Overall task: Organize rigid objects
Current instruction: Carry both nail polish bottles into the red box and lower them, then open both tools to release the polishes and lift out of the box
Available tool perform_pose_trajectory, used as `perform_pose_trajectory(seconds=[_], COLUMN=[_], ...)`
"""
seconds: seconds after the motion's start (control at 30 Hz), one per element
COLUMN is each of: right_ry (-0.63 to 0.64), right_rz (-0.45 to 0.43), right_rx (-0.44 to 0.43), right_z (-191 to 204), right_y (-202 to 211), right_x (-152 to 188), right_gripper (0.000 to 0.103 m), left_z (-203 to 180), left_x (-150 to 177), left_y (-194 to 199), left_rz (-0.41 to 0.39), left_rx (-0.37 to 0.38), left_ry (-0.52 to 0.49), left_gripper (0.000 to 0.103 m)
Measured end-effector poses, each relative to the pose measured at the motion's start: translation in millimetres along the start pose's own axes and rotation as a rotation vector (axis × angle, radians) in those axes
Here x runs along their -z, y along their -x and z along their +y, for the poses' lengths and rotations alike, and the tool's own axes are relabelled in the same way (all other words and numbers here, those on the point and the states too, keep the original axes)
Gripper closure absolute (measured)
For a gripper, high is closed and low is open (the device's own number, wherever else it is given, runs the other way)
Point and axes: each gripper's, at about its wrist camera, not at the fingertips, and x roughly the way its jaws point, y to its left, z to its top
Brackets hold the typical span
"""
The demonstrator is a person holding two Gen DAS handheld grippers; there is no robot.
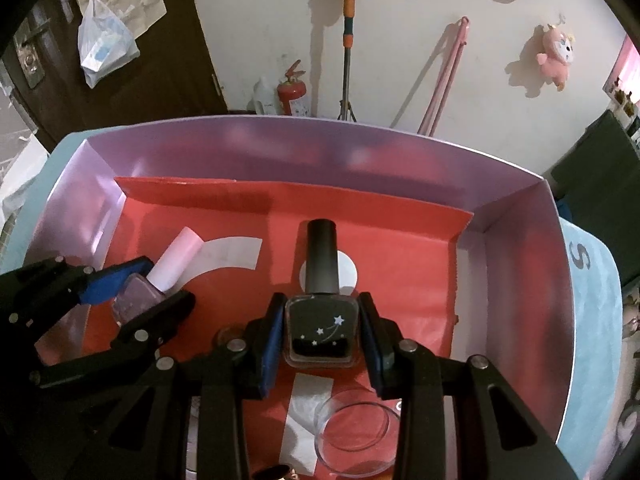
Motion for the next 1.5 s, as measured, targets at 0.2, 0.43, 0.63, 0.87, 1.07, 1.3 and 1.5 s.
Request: perform_pose_trajectory(seconds=[0.2, 0.43, 0.63, 0.87, 1.07, 1.3, 1.5], right_ry=[0.019, 0.012, 0.014, -0.007, -0.021, -0.025, -0.026], right_rz=[0.001, 0.004, 0.004, 0.01, 0.008, -0.023, -0.104], right_rx=[0.025, 0.019, 0.026, 0.012, 0.004, 0.009, 0.004], right_z=[3.6, 1.5, 1.4, -0.7, -5.9, -8.3, -11.6], right_y=[-1.0, -0.3, -0.5, 0.4, 3.0, 18.9, 61.2], right_x=[0.4, 0.2, -0.3, -1.1, -3.3, 0.6, 7.7], right_gripper=[0.065, 0.065, 0.064, 0.064, 0.06, 0.055, 0.045], left_z=[-0.1, 0.7, 3.8, 3.3, 5.5, 8.5, 8.0], left_x=[-1.1, 0.6, -0.2, 0.3, 3.6, 9.6, 24.5], left_y=[-2.5, -1.4, 0.3, 2.5, 9.3, 24.4, 53.8], left_rz=[-0.004, -0.003, 0.002, 0.002, -0.026, -0.049, -0.102], left_rx=[-0.002, -0.001, 0.004, -0.007, -0.003, 0.016, 0.013], left_ry=[-0.003, -0.004, 0.0, -0.005, -0.005, 0.018, 0.034], left_gripper=[0.069, 0.069, 0.068, 0.061, 0.055, 0.046, 0.04])
